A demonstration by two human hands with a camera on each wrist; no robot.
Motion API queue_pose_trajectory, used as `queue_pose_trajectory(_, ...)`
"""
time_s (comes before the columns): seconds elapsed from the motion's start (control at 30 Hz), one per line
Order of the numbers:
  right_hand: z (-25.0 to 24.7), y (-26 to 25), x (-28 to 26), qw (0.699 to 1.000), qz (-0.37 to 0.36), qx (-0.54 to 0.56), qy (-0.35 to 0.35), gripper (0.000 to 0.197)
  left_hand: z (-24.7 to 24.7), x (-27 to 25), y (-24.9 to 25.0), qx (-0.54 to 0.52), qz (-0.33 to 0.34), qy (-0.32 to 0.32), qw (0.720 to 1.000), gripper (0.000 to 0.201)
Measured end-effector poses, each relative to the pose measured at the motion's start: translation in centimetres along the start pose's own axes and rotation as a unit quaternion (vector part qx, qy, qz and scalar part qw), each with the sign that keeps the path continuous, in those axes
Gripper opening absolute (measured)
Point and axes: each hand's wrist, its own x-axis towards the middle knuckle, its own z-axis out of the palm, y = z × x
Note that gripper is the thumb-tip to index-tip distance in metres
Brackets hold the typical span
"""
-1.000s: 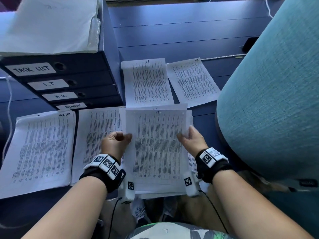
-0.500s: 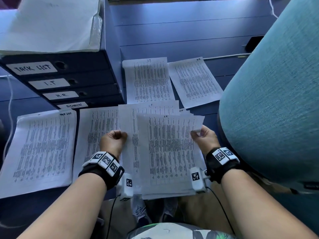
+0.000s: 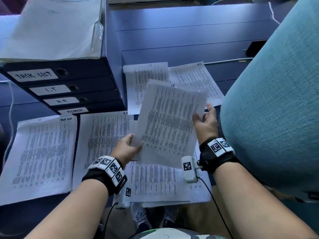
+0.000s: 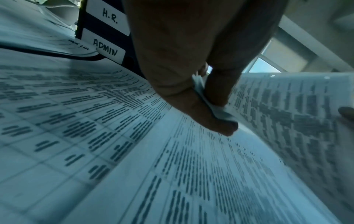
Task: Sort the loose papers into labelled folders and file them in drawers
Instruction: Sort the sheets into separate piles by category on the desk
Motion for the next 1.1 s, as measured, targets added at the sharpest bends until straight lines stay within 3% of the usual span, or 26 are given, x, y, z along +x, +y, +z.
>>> queue_pose_trajectory(0.07, 0.5, 0.0, 0.1, 0.997, -0.002, -0.047, -0.056, 0.069, -0.2, 0.5, 0.5, -0.010, 0.035, 0.056, 0.998, 0.014)
queue_pose_trajectory(0.13, 1.2, 0.3, -0.5, 0.981, 0.018, -0.118, -0.154, 0.073, -0.3, 0.9, 1.3, 0.010, 0.077, 0.121, 0.990, 0.011)
queue_pose_trajectory(0.2, 1.9, 0.8, -1.2, 0.961, 0.056, -0.144, -0.228, 0.072, -0.6, 1.6, 2.2, 0.039, 0.107, 0.145, 0.983, 0.014)
queue_pose_trajectory(0.27, 2.4, 0.9, -1.2, 0.964, 0.054, -0.153, -0.212, 0.061, -0.8, 2.0, 3.1, 0.034, 0.107, 0.105, 0.988, 0.046)
queue_pose_trajectory(0.33, 2.9, 0.4, -0.6, 0.977, 0.013, -0.159, -0.143, 0.050, -0.8, 2.5, 3.8, 0.054, 0.110, 0.053, 0.991, 0.092)
queue_pose_trajectory(0.37, 3.0, 0.1, -0.2, 0.980, -0.009, -0.161, -0.113, 0.047, -0.7, 2.6, 4.2, 0.080, 0.123, 0.046, 0.988, 0.101)
queue_pose_trajectory(0.43, 3.5, -0.4, 0.8, 0.980, -0.054, -0.173, -0.077, 0.038, -0.6, 3.3, 4.7, 0.116, 0.153, 0.079, 0.978, 0.091)
queue_pose_trajectory(0.53, 4.5, -0.6, 2.2, 0.960, -0.137, -0.235, -0.067, 0.016, -0.6, 4.8, 5.1, 0.181, 0.176, 0.152, 0.956, 0.048)
queue_pose_trajectory(0.6, 5.2, -0.4, 3.1, 0.955, -0.149, -0.241, -0.092, 0.019, -0.7, 5.7, 5.1, 0.215, 0.184, 0.178, 0.942, 0.036)
queue_pose_trajectory(0.73, 6.2, 0.3, 3.9, 0.940, -0.123, -0.259, -0.183, 0.050, -0.7, 6.6, 5.4, 0.273, 0.174, 0.195, 0.926, 0.036)
queue_pose_trajectory(0.9, 7.5, 1.4, 4.1, 0.915, -0.117, -0.318, -0.219, 0.057, -1.0, 8.1, 5.2, 0.304, 0.130, 0.177, 0.927, 0.040)
queue_pose_trajectory(1.1, 8.3, 1.6, 4.2, 0.854, -0.102, -0.455, -0.233, 0.062, -1.2, 9.4, 5.3, 0.318, 0.129, 0.179, 0.922, 0.044)
